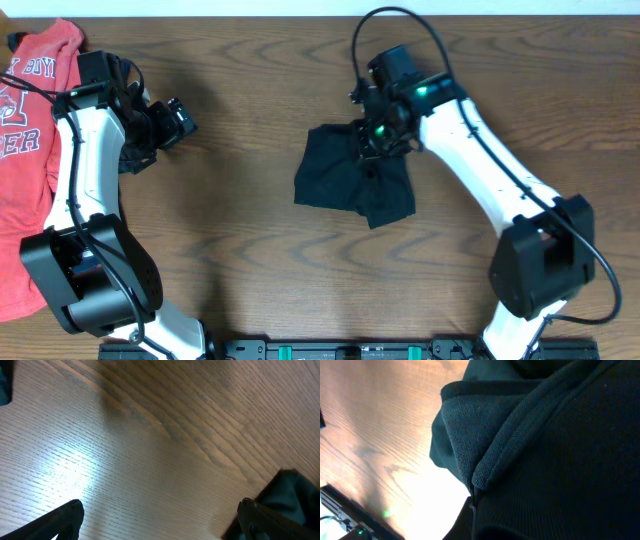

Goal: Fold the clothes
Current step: 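Move the right gripper to the folded shirt's center and grasp it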

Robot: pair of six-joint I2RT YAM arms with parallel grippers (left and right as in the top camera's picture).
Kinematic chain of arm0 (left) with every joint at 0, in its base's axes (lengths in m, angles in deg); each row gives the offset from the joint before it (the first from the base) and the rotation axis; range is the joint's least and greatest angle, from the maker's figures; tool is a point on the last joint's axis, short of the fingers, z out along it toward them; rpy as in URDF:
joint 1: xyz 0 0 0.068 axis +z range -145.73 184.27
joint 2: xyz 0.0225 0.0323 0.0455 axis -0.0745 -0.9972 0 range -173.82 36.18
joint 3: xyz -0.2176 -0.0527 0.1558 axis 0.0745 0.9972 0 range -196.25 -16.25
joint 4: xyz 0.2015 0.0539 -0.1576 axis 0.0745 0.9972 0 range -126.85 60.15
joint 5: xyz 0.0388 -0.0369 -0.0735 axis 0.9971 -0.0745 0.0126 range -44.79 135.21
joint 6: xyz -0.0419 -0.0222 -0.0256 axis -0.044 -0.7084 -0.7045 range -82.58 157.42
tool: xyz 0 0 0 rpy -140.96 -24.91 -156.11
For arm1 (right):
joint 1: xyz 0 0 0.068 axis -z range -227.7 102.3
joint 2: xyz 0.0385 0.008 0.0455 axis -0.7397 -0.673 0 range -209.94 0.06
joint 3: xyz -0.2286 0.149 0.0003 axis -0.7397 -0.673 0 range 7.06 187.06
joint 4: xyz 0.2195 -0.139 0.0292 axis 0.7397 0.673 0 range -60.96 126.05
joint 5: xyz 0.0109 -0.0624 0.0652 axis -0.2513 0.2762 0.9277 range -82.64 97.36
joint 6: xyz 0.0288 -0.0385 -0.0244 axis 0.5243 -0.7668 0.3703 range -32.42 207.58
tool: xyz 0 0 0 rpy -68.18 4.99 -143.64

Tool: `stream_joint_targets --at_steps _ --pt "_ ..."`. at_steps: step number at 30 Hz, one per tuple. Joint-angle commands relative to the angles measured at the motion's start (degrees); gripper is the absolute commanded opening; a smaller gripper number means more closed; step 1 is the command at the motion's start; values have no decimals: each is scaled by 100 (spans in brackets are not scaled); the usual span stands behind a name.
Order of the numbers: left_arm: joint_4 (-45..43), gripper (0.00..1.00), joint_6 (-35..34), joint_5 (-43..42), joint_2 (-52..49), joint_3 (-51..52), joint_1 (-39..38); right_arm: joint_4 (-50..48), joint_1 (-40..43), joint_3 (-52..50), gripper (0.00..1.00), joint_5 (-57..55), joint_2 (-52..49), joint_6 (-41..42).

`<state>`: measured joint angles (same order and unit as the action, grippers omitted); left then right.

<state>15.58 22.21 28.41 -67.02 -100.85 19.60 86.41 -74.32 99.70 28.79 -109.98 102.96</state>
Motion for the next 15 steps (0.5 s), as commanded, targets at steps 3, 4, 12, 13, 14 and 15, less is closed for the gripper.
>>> stream_joint_targets --at_steps 3,4,12,13,14,15 --pt "33 100 -52 -72 -55 0 13 -138 -361 83 1 98 -396 306" --pt "44 100 -52 -72 -55 0 13 -195 -411 83 1 107 -461 308" --pt "57 100 -52 -72 -55 -2 9 -623 -603 85 1 105 -675 553" --pt "57 100 -55 -76 -55 0 7 -684 -608 85 1 105 -704 581" --pt "57 99 -55 -76 -55 0 9 -748 -610 85 1 107 -734 616" --pt "57 100 -55 -79 -55 0 9 -798 -610 85 1 107 -761 656"
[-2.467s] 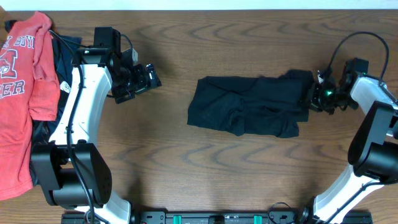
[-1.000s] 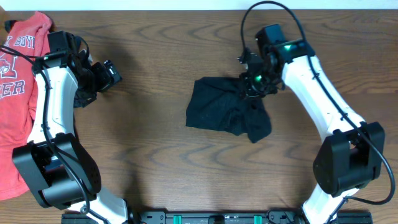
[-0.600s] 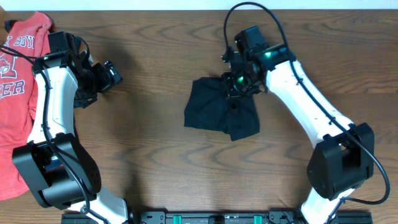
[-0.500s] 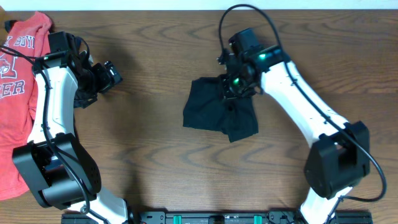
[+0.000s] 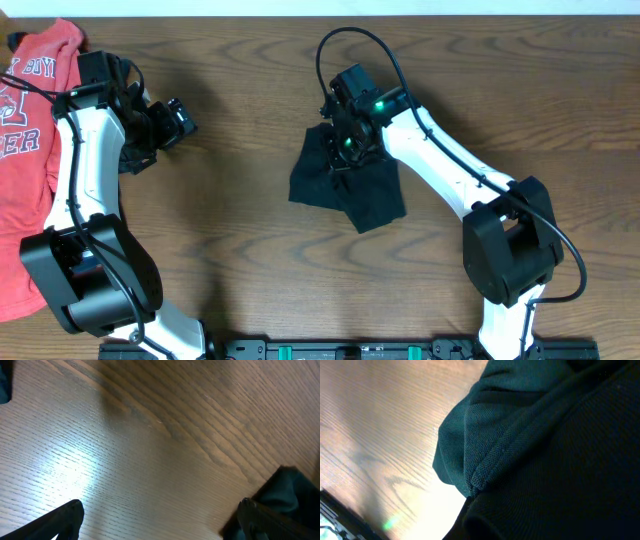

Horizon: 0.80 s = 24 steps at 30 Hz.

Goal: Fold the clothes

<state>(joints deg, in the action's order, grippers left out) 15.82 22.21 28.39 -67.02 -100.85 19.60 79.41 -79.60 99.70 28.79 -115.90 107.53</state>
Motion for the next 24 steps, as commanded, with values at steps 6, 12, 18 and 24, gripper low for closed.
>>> stream_joint_targets --at_steps 6,12,18,24 --pt "35 99 -52 -245 -55 0 9 -420 -118 85 1 195 -378 308" --pt "13 99 -52 -243 -55 0 7 -702 -131 87 33 219 -415 317" --pt "-9 99 -52 -243 -55 0 7 -1279 -289 111 83 319 -415 315" --pt "42 99 -52 -243 -55 0 7 -1375 -374 249 80 221 -415 210"
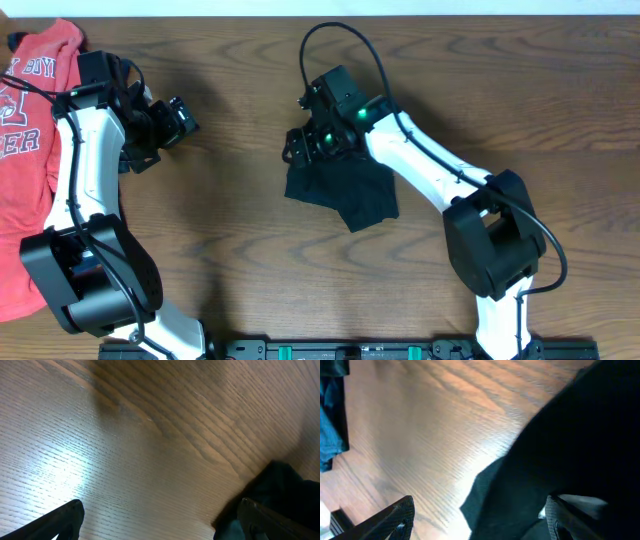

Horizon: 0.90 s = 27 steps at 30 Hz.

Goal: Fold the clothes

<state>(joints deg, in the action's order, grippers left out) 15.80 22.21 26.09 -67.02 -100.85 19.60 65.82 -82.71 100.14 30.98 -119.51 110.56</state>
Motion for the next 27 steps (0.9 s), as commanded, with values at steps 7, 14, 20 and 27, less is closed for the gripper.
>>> stream_joint_targets --at_steps 7,14,20,27 --pt "87 99 -50 -11 -55 4 7 -20 -63 455 92 -35 -55 -225" --pt "87 99 -48 -11 -55 4 9 927 107 1338 92 -1047 -55 -640" --pt "105 99 -2 -7 -55 4 9 2616 756 2446 99 -2081 -55 -717" --pt "118 99 15 33 -55 4 9 3587 1836 1991 99 -2170 -57 -719"
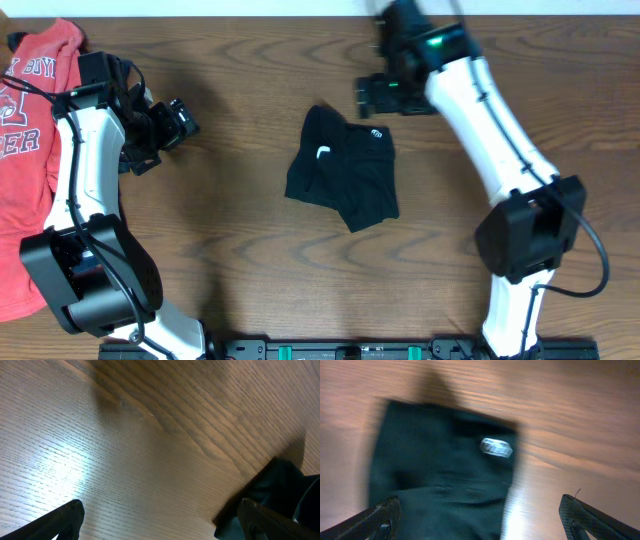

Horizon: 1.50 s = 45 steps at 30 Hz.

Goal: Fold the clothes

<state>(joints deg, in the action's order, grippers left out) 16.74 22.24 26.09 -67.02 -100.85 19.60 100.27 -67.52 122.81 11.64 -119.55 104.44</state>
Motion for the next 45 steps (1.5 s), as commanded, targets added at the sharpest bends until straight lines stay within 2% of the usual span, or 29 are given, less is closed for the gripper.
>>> stream_joint_targets --at_steps 1,6,12,18,22,29,45 --pt "17 99 13 33 -55 4 9 140 407 -439 99 -234 -52 -109" --pt "15 99 13 33 -55 4 9 -304 566 -1482 99 459 -52 -654" --pt "42 99 17 33 -55 4 9 -1360 553 -2785 99 1211 -52 -664" --pt "114 99 57 37 -55 4 9 -2144 555 -3541 99 1871 -52 -662" --pt "122 99 57 35 -55 4 9 -2304 555 -3593 99 2114 -50 -667" --pt "164 99 55 35 -55 4 9 -2686 533 -3593 99 3237 -50 -765" --pt "184 99 55 37 -55 4 9 -3036 549 -3593 99 4354 -50 -1180"
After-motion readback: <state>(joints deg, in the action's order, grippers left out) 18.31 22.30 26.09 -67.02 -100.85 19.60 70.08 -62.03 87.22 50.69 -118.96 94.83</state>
